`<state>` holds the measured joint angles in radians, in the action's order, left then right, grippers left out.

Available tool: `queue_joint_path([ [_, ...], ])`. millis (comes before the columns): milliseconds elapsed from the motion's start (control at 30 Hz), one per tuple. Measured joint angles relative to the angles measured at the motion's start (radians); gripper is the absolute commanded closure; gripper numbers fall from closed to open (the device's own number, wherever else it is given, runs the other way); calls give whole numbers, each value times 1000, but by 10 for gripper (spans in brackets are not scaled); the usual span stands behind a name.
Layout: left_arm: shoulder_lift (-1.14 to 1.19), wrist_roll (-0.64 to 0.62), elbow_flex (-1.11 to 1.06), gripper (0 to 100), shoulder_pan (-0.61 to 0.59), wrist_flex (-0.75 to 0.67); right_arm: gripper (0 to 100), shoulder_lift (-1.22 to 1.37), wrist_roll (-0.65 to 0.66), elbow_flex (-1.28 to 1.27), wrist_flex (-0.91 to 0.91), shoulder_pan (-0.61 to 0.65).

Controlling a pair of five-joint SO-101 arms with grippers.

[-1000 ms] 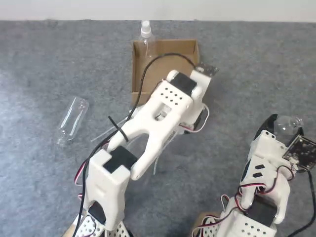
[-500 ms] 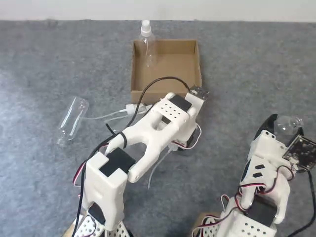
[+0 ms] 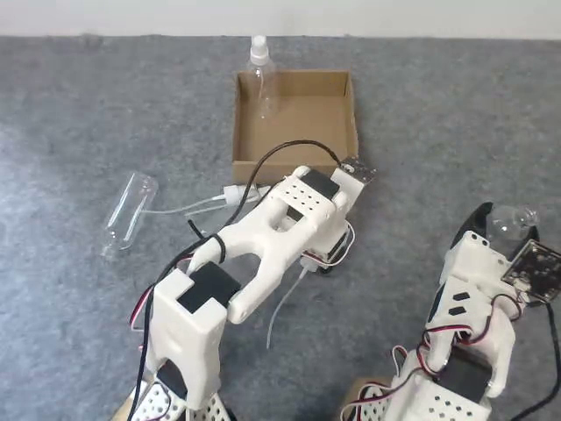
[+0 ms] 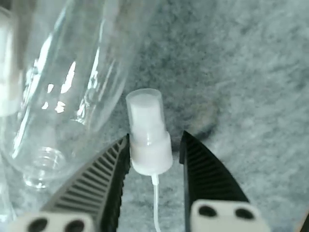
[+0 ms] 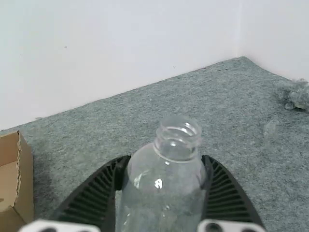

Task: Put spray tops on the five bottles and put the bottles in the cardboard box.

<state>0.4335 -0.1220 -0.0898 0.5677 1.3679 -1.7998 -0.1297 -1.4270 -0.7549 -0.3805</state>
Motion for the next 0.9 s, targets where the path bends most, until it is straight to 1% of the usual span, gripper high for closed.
queue_joint_path([
  [133,0,0,0,934,0,0,872,0,0,0,0,0],
  [300,0,0,0,986,0,6,872,0,0,0,0,0],
  [500,0,0,0,987,2,6,872,0,0,0,0,0],
  [600,-8,0,3,987,0,34,872,0,0,0,0,0],
  [733,-68,-15,12,987,0,64,872,0,0,0,0,3],
  [900,-187,-35,3,987,0,75,872,0,0,0,0,49],
])
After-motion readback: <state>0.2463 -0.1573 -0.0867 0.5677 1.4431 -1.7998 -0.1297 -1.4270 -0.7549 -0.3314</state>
